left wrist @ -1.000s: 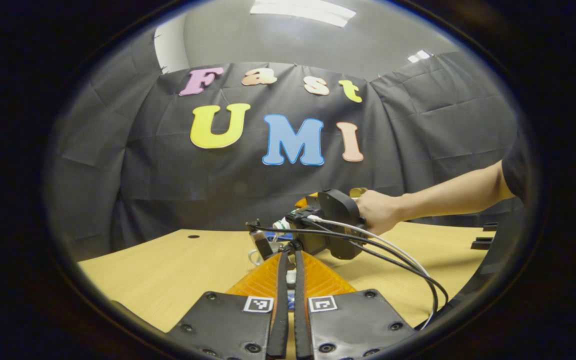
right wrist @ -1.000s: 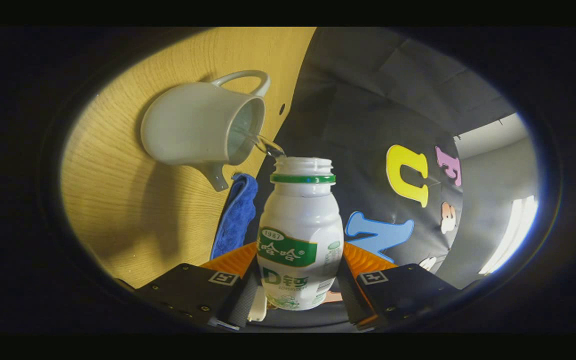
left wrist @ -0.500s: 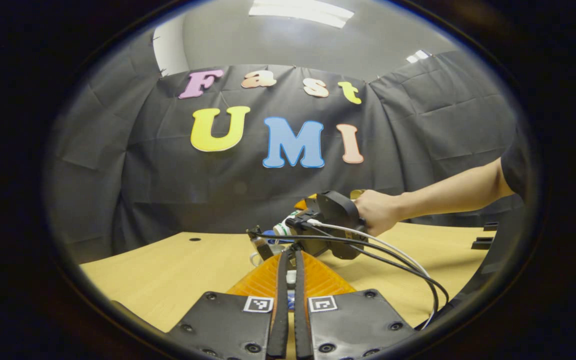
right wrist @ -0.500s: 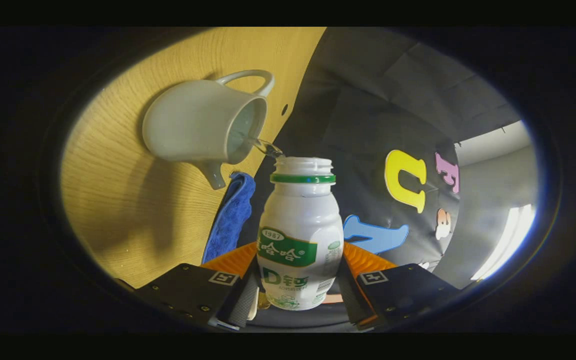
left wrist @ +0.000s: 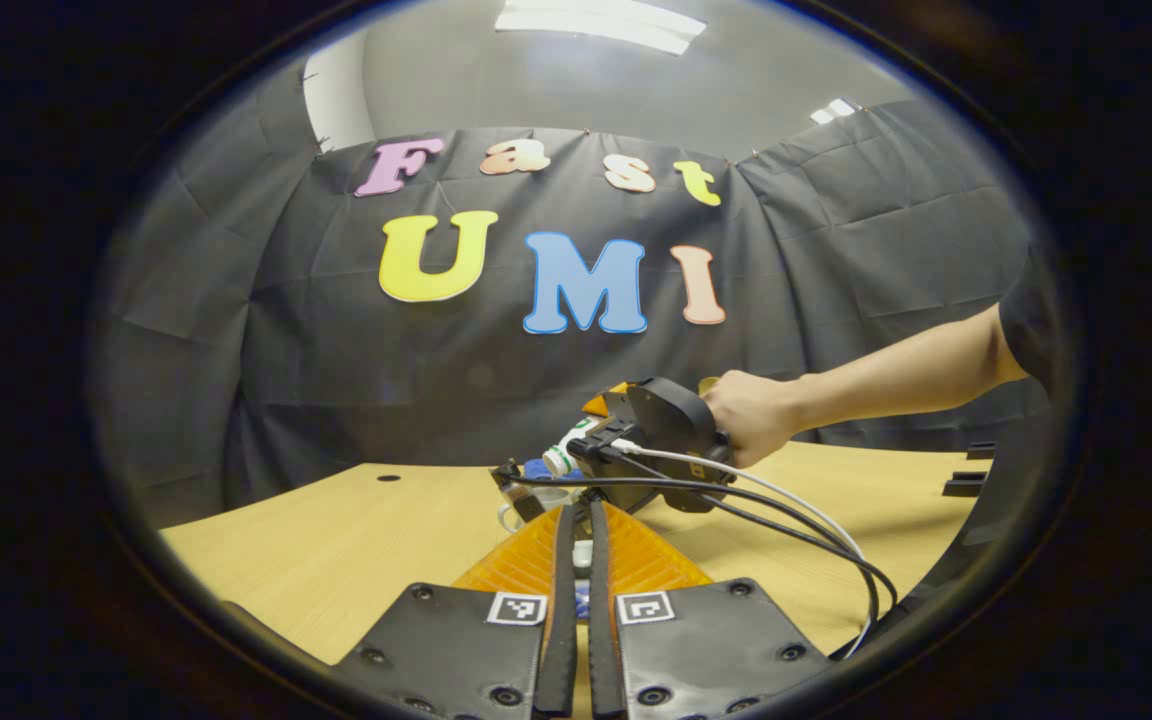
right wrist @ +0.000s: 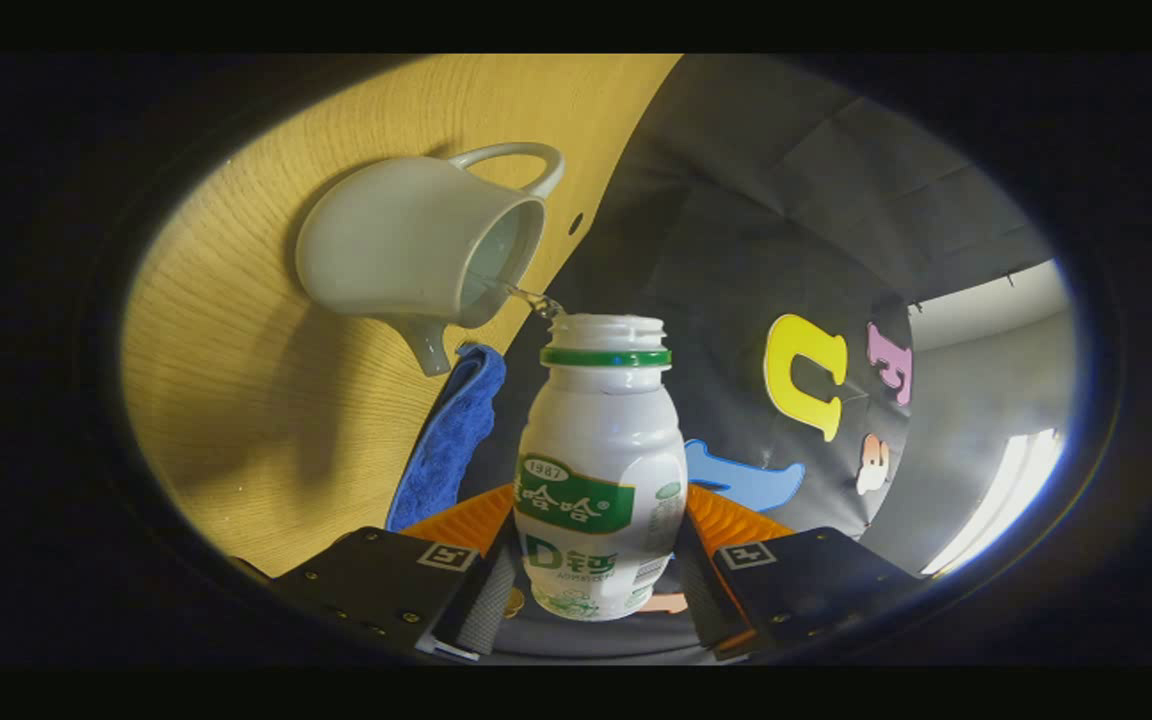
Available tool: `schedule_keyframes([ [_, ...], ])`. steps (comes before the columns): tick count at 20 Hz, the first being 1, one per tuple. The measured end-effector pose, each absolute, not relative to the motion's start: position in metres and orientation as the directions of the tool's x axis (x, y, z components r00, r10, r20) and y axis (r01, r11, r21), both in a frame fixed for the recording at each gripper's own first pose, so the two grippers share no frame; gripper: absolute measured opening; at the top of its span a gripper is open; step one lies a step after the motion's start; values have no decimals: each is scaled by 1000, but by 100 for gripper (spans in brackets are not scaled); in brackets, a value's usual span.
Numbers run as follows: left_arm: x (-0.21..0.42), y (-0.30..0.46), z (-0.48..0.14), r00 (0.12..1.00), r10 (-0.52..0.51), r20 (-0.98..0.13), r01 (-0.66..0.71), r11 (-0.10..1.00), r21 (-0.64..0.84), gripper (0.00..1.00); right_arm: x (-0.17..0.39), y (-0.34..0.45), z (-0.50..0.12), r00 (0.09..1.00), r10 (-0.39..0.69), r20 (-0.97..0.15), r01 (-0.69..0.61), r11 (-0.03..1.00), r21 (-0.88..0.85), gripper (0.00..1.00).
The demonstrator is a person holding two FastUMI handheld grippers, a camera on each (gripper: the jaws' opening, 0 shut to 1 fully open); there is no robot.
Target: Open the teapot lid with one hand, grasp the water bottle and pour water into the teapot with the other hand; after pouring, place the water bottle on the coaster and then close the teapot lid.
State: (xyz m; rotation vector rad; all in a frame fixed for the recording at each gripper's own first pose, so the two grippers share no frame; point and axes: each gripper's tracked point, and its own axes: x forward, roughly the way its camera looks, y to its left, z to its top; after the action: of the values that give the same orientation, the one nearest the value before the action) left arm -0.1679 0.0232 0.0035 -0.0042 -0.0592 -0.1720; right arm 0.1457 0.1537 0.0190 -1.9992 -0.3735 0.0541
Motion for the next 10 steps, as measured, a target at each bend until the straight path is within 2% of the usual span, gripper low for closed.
schedule_keyframes([
  [9, -170, 23, 7, 983, -168, 67, 167, 986, 22, 12, 139, 162, 18, 933, 331, 143, 300, -493, -817, 72],
  [10, -170, 23, 7, 983, -169, 70, 167, 986, 25, 15, 138, 163, 18, 931, 336, 145, 307, -502, -809, 72],
])
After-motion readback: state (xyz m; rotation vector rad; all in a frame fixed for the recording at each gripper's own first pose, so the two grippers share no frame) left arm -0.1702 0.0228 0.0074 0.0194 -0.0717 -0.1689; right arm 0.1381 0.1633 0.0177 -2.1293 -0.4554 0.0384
